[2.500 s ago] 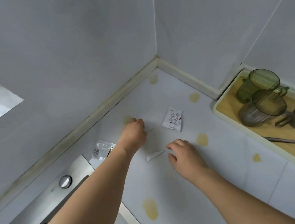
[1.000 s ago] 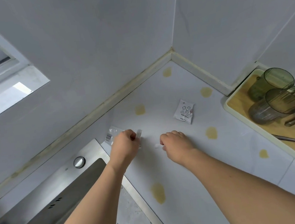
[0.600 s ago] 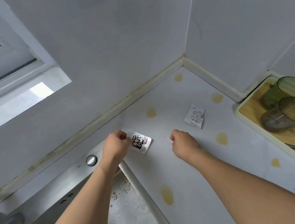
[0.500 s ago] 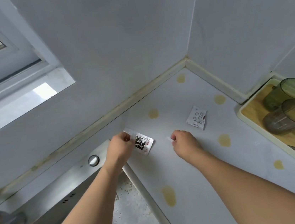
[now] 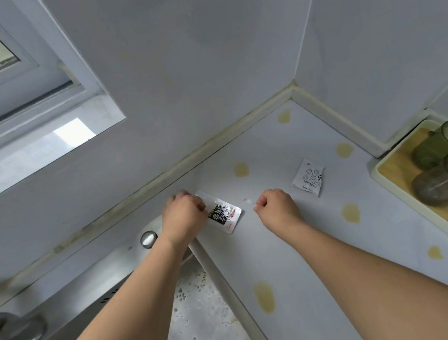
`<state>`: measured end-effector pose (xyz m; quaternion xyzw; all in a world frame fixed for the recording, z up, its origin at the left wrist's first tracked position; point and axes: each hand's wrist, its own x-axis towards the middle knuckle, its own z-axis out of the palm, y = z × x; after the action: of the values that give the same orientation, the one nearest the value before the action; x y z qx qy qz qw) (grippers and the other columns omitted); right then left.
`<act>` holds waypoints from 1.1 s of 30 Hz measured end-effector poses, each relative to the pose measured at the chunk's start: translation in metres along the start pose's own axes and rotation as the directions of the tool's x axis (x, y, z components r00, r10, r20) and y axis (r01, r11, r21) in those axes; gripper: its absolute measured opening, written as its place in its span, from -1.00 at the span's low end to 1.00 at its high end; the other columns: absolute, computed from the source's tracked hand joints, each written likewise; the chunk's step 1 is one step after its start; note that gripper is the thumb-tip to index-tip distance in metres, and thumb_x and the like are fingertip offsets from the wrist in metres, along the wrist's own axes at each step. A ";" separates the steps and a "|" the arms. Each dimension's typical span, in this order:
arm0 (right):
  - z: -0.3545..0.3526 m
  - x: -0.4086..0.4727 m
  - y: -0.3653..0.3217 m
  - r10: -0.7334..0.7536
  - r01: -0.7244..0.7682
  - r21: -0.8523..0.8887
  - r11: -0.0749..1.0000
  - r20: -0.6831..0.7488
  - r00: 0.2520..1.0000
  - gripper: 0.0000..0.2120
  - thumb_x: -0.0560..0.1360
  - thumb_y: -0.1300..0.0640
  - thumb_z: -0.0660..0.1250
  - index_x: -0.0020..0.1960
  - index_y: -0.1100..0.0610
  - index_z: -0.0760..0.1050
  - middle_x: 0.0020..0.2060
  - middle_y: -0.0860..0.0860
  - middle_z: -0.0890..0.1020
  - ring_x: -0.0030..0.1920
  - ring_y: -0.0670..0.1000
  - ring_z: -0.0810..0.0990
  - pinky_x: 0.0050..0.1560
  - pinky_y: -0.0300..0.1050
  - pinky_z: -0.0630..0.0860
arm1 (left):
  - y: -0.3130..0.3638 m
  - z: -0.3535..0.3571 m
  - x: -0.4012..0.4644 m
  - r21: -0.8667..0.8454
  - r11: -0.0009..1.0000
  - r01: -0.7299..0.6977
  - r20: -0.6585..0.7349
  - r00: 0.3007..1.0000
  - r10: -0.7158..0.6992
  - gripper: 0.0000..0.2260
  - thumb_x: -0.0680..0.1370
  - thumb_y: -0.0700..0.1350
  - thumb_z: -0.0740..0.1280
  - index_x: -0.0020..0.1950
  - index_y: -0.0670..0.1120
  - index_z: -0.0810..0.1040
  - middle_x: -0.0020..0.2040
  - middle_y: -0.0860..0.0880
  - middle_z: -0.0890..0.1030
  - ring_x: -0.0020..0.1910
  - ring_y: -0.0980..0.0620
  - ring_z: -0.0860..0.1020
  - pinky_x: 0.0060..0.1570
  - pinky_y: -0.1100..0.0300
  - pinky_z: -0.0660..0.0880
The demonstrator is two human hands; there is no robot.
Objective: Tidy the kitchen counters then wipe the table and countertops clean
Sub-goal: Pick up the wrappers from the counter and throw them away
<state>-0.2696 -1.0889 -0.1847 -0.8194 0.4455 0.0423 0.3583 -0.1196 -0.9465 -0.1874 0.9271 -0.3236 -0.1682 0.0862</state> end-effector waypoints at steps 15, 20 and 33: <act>-0.015 0.009 0.026 0.229 -0.219 0.134 0.966 -0.058 0.972 -0.77 0.54 0.15 0.30 -0.29 0.00 0.44 -0.02 0.10 0.65 -0.04 0.13 0.58 -0.11 -0.14 0.44 | 0.026 0.000 0.045 0.364 0.785 -0.501 0.314 0.860 0.403 -0.75 0.45 -0.20 0.31 0.09 -0.01 0.40 0.00 0.03 0.58 0.11 -0.07 0.39 0.23 -0.03 0.14; -0.025 0.009 0.032 0.272 -0.257 0.173 0.951 -0.073 0.960 -0.77 0.54 0.17 0.28 -0.30 0.01 0.46 -0.11 0.07 0.64 -0.15 0.10 0.54 -0.16 -0.15 0.45 | 0.025 0.000 0.041 0.279 0.845 -0.456 0.296 0.878 0.377 -0.73 0.48 -0.03 0.36 0.11 -0.03 0.37 -0.05 0.02 0.57 0.04 -0.05 0.41 0.11 0.07 0.19; -0.062 0.044 0.058 0.586 -0.569 0.141 0.810 -0.214 0.781 -0.59 0.52 0.03 0.31 0.27 0.25 0.44 0.26 0.17 0.37 0.25 0.20 0.36 0.23 0.05 0.41 | 0.076 -0.007 0.039 0.059 0.974 -0.221 0.186 0.961 0.207 -0.81 0.45 -0.11 0.37 -0.29 0.00 0.39 -0.32 0.10 0.43 -0.17 0.01 0.43 0.04 0.09 0.19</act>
<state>-0.3021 -1.1787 -0.1877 -0.6293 0.7172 0.0323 0.2977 -0.1319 -1.0302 -0.1709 0.8705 -0.4347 -0.2275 0.0377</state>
